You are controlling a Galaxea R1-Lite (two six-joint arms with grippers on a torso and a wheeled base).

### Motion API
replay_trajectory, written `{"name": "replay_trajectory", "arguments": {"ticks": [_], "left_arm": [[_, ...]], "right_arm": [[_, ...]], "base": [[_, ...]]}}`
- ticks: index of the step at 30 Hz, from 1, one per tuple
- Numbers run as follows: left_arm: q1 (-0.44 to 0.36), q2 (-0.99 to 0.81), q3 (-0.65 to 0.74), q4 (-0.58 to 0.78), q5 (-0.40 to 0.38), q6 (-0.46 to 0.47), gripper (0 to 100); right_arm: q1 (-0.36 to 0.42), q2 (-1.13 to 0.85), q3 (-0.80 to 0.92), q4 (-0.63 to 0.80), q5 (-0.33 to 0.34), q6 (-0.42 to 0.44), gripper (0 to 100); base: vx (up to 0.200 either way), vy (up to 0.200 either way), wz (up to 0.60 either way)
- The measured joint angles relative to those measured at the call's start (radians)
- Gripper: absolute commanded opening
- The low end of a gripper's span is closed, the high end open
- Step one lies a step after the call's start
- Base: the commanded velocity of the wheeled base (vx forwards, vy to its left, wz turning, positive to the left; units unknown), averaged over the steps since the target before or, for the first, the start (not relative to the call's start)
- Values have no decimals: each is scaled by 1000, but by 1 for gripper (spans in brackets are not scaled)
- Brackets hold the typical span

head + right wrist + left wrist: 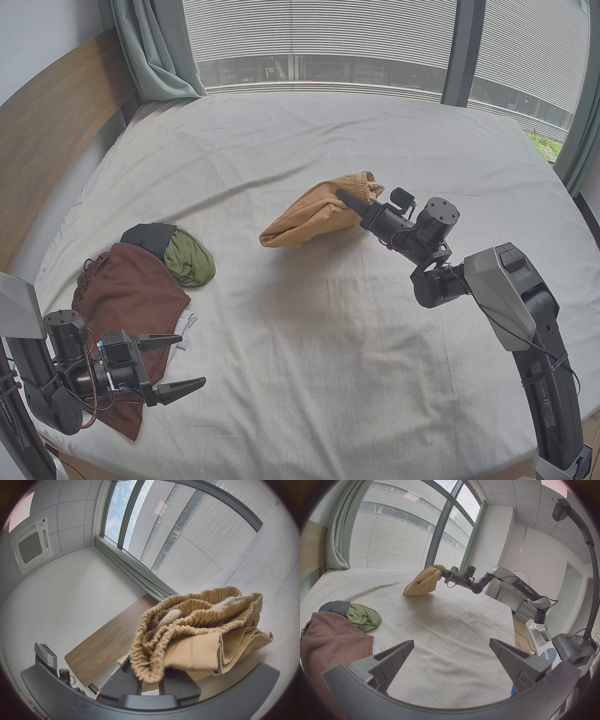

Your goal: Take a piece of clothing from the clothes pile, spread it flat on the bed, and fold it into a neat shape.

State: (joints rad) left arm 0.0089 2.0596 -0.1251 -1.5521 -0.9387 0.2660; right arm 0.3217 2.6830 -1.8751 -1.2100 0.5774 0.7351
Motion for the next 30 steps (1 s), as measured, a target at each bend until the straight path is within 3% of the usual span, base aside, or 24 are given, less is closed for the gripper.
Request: {"name": "replay_trajectory", "arguments": {"ticks": [19, 30], "left_arm": [[0, -5, 1, 0, 0, 0, 100], [0, -8, -1, 0, 0, 0, 100]], "right_arm": [[-12, 21, 377, -183, -3, -6, 0], [-21, 46, 440, -236, -5, -17, 0]], "base": [[0, 0, 0], [0, 0, 0]]}}
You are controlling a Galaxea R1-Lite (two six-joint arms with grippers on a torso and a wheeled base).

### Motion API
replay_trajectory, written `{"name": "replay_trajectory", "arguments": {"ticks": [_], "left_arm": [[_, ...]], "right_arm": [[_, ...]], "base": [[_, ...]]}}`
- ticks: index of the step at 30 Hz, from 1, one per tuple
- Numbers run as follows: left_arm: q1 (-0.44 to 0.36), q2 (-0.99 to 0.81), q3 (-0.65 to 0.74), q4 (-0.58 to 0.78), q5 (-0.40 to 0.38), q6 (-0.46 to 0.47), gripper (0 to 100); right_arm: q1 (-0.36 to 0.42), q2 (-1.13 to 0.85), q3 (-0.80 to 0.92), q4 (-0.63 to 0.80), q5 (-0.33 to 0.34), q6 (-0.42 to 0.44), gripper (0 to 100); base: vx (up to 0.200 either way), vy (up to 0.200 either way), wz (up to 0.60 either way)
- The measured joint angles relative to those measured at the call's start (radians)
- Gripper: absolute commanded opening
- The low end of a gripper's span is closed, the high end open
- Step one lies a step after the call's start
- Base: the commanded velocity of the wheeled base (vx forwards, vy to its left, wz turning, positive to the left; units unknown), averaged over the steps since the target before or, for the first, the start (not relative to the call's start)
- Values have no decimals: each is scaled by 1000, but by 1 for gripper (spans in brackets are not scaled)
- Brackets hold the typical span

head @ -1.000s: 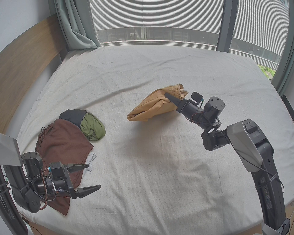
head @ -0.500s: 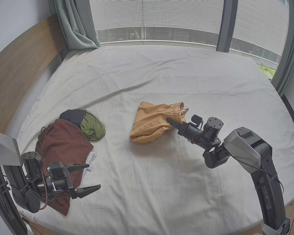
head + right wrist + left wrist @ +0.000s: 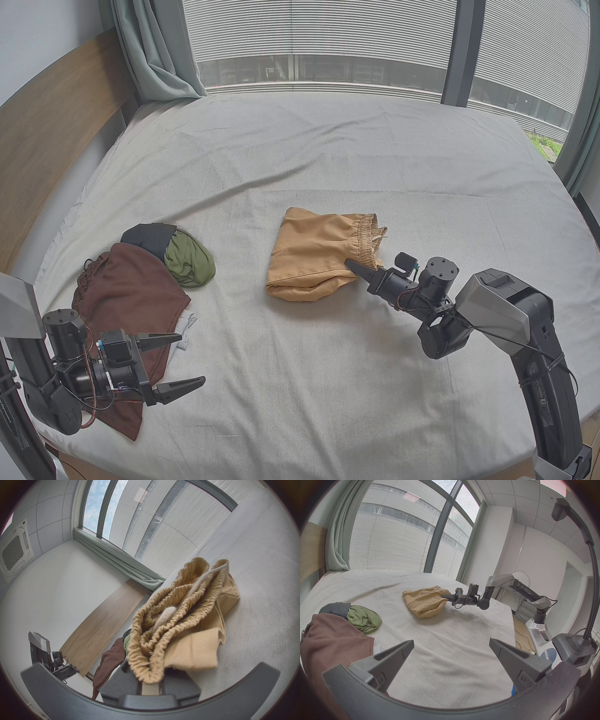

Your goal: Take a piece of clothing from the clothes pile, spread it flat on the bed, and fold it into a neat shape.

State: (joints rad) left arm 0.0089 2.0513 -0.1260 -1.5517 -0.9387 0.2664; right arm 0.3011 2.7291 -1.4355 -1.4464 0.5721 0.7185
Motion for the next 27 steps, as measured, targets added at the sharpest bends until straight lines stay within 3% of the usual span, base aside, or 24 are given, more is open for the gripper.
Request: {"name": "replay_trajectory", "arguments": {"ticks": [11, 12, 19, 27], "left_arm": [[0, -1, -1, -1, 0, 0, 100], [0, -1, -1, -1, 0, 0, 100], [0, -2, -3, -1, 0, 0, 100], [1, -5, -6, -1, 0, 0, 100]], "right_arm": [[-9, 13, 9, -8, 0, -13, 0], [-9, 13, 10, -8, 0, -16, 100], [-10, 20, 18, -12, -2, -31, 100], [-1, 17, 160, -28, -1, -153, 100]], "base": [[0, 0, 0], [0, 0, 0], [0, 0, 0], [0, 0, 0]]}}
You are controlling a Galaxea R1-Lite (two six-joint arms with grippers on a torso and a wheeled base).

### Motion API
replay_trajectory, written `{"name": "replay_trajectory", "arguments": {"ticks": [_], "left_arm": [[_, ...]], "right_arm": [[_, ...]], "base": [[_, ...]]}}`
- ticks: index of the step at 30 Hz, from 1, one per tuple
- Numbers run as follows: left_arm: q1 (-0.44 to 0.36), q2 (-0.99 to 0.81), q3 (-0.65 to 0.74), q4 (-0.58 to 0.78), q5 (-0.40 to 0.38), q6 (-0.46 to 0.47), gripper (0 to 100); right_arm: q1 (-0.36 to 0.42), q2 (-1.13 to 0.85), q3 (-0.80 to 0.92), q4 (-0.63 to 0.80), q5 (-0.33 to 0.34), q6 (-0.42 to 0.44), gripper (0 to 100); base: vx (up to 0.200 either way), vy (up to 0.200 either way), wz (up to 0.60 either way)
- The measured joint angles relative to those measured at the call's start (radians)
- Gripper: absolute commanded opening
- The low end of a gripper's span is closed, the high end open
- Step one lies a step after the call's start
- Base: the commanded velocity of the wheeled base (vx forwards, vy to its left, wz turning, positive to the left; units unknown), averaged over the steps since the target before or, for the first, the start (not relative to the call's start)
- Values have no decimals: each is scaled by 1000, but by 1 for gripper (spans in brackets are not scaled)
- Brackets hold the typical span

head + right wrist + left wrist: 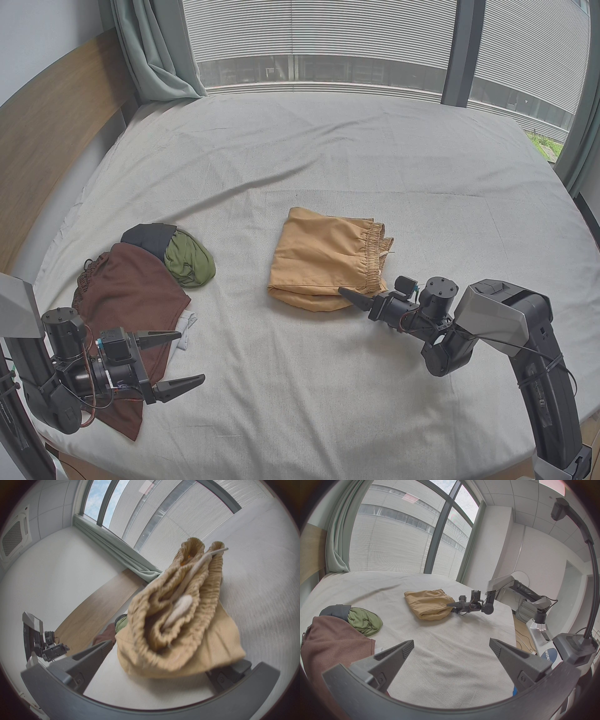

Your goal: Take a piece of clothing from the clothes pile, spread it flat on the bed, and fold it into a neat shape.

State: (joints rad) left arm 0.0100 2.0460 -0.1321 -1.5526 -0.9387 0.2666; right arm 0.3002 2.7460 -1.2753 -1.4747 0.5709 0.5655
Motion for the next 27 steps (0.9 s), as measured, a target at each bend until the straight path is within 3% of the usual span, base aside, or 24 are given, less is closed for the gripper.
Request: {"name": "replay_trajectory", "arguments": {"ticks": [17, 27], "left_arm": [[0, -14, -3, 0, 1, -1, 100], [1, -14, -3, 0, 0, -1, 100]], "right_arm": [[153, -95, 254, -38, 6, -35, 100], [190, -206, 259, -62, 20, 38, 100]], "base": [[0, 0, 0], [0, 0, 0]]}}
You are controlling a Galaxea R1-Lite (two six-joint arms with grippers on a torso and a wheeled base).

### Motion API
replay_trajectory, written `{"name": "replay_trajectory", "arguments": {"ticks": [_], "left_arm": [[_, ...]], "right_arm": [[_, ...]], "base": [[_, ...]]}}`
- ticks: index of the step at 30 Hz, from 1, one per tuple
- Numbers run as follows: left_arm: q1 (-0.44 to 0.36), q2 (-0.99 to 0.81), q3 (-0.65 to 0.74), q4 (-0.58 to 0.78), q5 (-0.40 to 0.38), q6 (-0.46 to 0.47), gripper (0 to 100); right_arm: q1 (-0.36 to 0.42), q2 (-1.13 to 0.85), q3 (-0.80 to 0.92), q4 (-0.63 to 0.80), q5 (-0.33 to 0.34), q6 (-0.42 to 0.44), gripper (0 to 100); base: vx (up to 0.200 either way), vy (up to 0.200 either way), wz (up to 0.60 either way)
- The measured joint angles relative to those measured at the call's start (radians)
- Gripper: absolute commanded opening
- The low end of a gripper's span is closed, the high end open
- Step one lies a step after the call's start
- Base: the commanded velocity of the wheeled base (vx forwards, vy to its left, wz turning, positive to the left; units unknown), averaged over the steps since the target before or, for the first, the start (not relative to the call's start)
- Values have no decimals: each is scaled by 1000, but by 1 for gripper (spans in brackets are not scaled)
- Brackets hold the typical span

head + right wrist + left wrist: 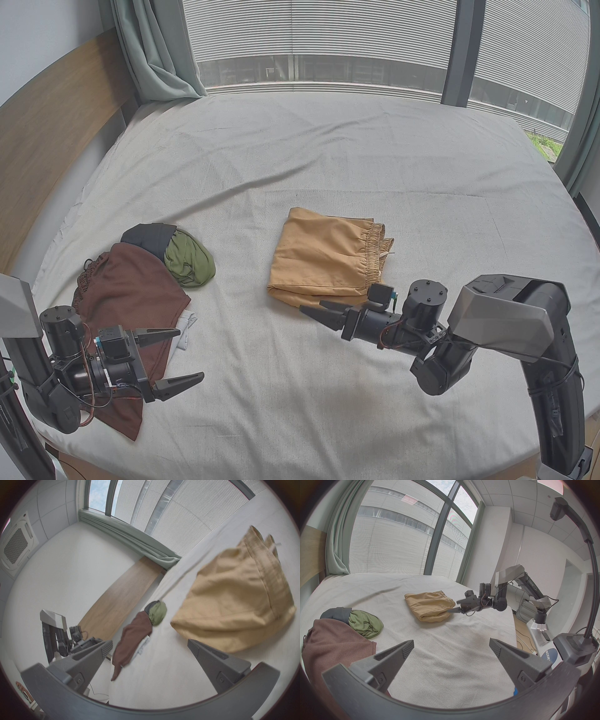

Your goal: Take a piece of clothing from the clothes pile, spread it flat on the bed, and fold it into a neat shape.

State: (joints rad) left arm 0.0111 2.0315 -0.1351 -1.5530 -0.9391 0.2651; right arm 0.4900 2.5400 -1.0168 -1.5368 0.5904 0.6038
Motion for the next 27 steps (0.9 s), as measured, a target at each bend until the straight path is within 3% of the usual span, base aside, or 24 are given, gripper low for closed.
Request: {"name": "replay_trajectory", "arguments": {"ticks": [12, 27], "left_arm": [[0, 0, -1, 0, 0, 0, 100], [0, 2, -3, 0, 0, 0, 100]], "right_arm": [[-55, -44, -123, -3, -12, 32, 100], [-149, 64, -223, -2, -17, 29, 100]], "base": [[0, 0, 0], [0, 0, 0]]}}
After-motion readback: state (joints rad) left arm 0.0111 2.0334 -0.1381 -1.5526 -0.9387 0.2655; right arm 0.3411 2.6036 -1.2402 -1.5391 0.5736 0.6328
